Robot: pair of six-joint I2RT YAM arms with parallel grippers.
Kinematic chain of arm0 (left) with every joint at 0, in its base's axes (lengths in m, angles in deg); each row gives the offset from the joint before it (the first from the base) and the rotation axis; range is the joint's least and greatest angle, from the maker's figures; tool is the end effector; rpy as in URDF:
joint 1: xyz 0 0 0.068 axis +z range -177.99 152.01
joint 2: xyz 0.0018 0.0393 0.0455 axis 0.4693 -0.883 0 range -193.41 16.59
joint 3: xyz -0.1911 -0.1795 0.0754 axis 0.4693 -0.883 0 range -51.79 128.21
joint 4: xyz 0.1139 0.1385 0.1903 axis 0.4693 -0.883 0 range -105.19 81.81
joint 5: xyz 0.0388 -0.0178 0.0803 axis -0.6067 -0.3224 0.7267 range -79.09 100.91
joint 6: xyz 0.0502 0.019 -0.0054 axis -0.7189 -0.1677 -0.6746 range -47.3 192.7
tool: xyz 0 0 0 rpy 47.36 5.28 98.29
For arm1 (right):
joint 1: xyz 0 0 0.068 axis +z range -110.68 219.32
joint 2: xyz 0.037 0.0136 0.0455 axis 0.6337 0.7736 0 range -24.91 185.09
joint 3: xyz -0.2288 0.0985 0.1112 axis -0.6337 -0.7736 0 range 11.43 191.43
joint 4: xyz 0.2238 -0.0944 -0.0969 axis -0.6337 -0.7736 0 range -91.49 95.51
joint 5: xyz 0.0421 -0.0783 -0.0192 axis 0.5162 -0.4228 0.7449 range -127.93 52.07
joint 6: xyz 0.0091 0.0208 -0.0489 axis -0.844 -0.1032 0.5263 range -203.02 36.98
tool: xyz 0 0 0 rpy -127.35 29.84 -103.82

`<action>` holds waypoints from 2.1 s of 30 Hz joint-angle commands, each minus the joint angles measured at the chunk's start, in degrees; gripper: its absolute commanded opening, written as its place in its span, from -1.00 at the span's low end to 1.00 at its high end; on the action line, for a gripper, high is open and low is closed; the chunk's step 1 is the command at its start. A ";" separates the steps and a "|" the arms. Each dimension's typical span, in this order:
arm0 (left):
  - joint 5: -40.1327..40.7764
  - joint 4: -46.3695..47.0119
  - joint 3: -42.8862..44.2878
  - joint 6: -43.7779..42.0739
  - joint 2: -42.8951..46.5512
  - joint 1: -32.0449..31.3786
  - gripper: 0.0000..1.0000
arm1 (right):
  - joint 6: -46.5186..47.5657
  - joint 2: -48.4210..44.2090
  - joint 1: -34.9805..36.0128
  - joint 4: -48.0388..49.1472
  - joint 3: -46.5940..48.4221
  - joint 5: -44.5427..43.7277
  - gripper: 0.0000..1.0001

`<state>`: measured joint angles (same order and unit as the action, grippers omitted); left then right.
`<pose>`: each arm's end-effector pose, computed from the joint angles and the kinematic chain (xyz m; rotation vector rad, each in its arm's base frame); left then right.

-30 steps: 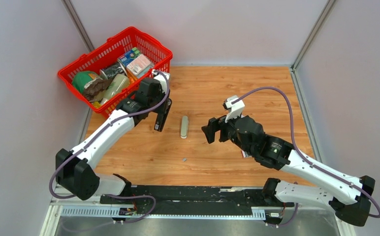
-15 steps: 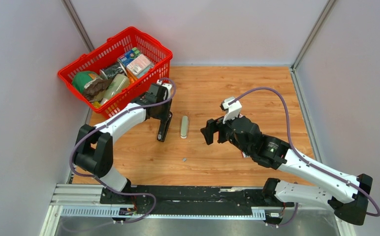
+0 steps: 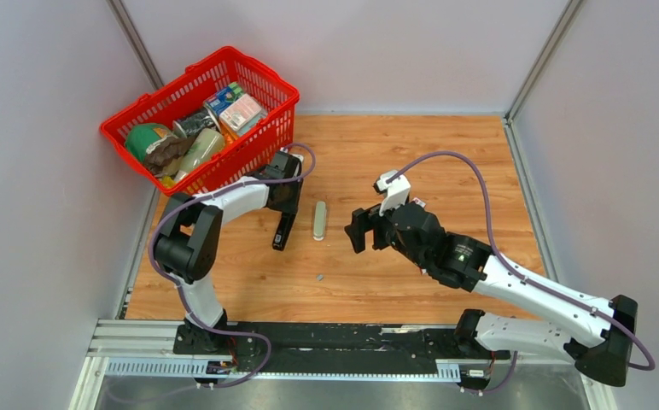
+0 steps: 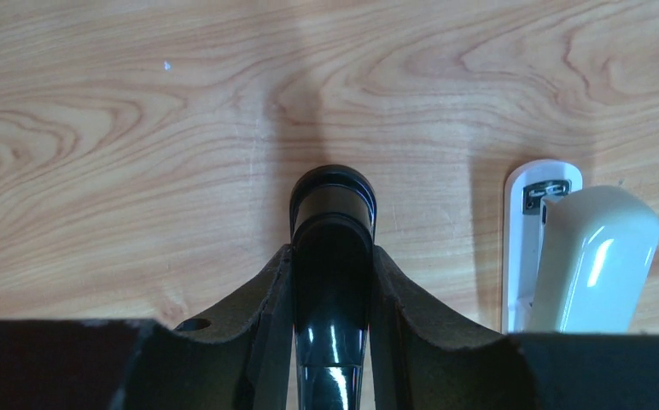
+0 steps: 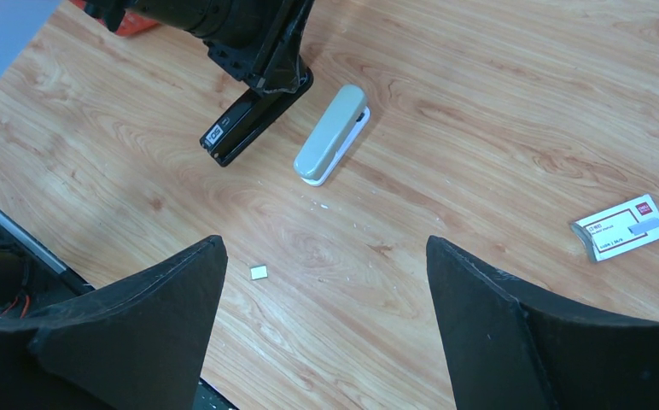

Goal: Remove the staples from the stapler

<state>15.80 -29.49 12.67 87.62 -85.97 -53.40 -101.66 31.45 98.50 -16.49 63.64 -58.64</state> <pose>0.3292 -0.1531 0.1730 0.2080 2.6000 -0.1417 0.1229 0.1815 0.3281 -0.4838 1.9732 0.5028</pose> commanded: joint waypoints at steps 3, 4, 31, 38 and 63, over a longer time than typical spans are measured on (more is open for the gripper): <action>3.37 3.97 -2.93 3.62 -6.77 0.10 -1.00 | -0.96 0.33 0.15 2.93 -1.23 1.02 0.80; 3.46 5.03 -3.81 3.89 -6.60 0.01 -1.00 | -0.97 0.33 0.24 3.01 -1.32 1.11 0.80; 3.38 1.53 4.96 -2.87 2.11 0.10 -0.38 | -2.55 -0.11 0.15 1.52 -0.88 1.02 0.91; 3.64 1.35 6.90 -3.67 2.10 0.01 0.19 | -2.20 0.15 0.15 1.17 -0.61 0.76 0.95; 7.67 -4.80 8.66 4.41 8.88 -10.44 0.67 | -1.58 0.16 0.15 -0.68 0.35 -3.72 1.00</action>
<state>19.49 -30.93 18.86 87.88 -77.62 -62.16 -103.14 32.01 98.50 -17.37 62.06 -59.16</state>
